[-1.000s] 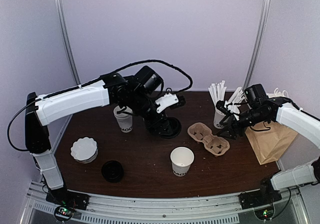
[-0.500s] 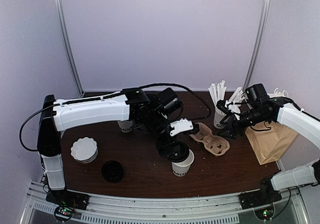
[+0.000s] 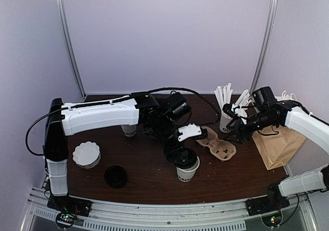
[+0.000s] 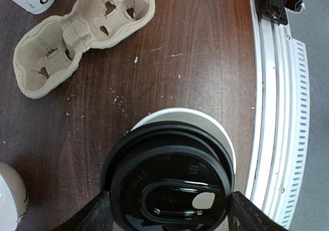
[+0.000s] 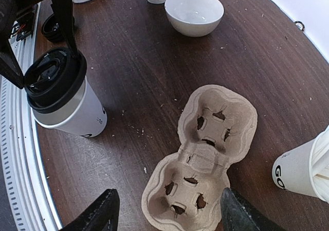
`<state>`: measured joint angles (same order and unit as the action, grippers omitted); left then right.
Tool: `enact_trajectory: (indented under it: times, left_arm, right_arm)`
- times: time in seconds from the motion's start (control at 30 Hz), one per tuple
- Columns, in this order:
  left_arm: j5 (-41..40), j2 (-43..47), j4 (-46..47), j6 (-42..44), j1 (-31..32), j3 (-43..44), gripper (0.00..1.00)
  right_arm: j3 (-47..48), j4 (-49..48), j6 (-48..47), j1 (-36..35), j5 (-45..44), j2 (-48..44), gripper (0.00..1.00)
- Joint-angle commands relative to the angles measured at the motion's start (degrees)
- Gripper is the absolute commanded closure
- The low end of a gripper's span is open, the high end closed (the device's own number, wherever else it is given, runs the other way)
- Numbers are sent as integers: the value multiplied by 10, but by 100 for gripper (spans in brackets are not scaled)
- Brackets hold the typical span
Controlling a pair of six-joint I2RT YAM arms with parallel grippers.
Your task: Pack the takeout coffee
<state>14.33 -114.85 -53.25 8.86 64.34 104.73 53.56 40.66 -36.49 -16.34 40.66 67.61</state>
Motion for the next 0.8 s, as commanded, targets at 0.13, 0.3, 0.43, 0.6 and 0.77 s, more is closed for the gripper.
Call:
enact_trajectory:
  times: [0.13, 0.3, 0.43, 0.6, 0.77]
  left_arm:
    - [20, -21, -12, -3, 2, 30, 22]
    - [19, -31, -15, -3, 5, 32, 22]
    - [20, -38, -16, -3, 7, 37, 22]
    - [25, -47, -15, -3, 8, 45, 22]
    - [28, -53, -16, -3, 10, 50, 22]
  right_arm:
    - [-4, 5, -11, 2, -6, -10, 29]
    - [-4, 6, -12, 2, -6, -10, 29]
    - [-2, 11, -15, 2, -5, -7, 29]
    - [-3, 11, -16, 3, -5, -9, 29]
    - [-3, 12, -17, 3, -4, -9, 29]
